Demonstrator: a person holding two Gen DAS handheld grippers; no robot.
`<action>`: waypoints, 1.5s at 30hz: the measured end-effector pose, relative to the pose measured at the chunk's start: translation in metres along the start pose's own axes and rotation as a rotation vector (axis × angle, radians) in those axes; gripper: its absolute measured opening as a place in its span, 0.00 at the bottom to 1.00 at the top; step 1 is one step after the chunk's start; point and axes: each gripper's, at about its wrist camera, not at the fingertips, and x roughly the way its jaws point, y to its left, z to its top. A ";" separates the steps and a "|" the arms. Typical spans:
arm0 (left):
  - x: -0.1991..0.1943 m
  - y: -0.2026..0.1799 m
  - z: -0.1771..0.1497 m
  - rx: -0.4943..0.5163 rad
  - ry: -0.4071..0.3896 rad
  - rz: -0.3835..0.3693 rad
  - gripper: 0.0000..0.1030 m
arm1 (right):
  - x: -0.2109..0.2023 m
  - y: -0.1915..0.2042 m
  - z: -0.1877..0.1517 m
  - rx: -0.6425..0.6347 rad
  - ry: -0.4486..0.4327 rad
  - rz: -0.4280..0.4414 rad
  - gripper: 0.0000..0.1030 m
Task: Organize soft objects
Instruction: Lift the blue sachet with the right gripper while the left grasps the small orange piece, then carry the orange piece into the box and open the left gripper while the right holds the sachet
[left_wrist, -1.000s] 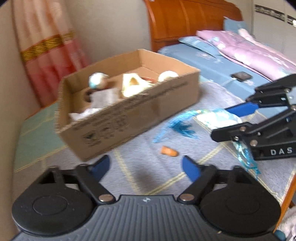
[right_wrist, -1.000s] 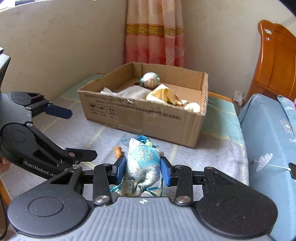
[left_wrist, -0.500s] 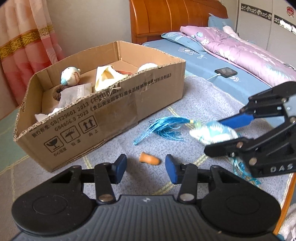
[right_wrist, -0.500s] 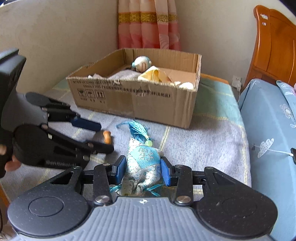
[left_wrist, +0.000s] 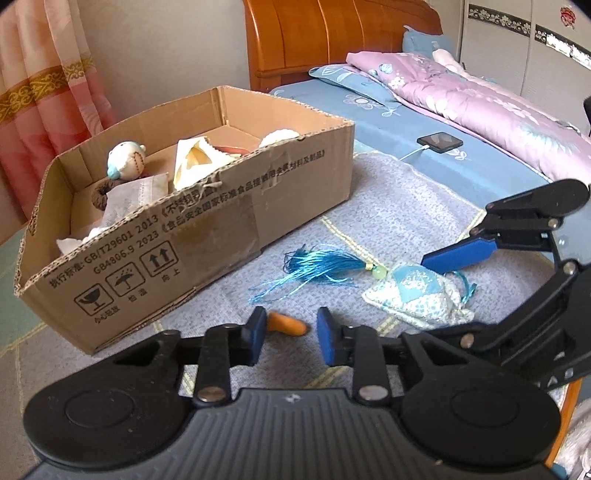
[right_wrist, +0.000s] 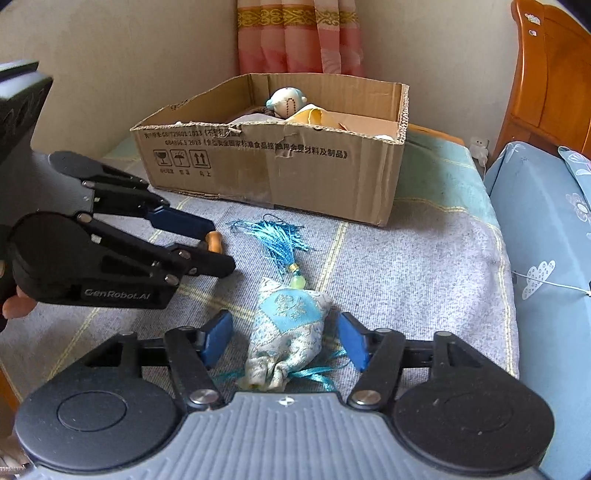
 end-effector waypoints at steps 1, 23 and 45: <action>0.000 0.000 0.000 -0.005 0.000 0.001 0.21 | -0.001 0.001 -0.001 -0.003 0.000 -0.001 0.70; -0.015 0.010 -0.012 -0.110 0.028 0.067 0.20 | 0.004 0.020 -0.007 -0.069 0.000 -0.027 0.86; -0.064 0.005 0.002 -0.063 0.023 0.097 0.20 | -0.025 0.018 0.009 -0.091 -0.047 -0.063 0.42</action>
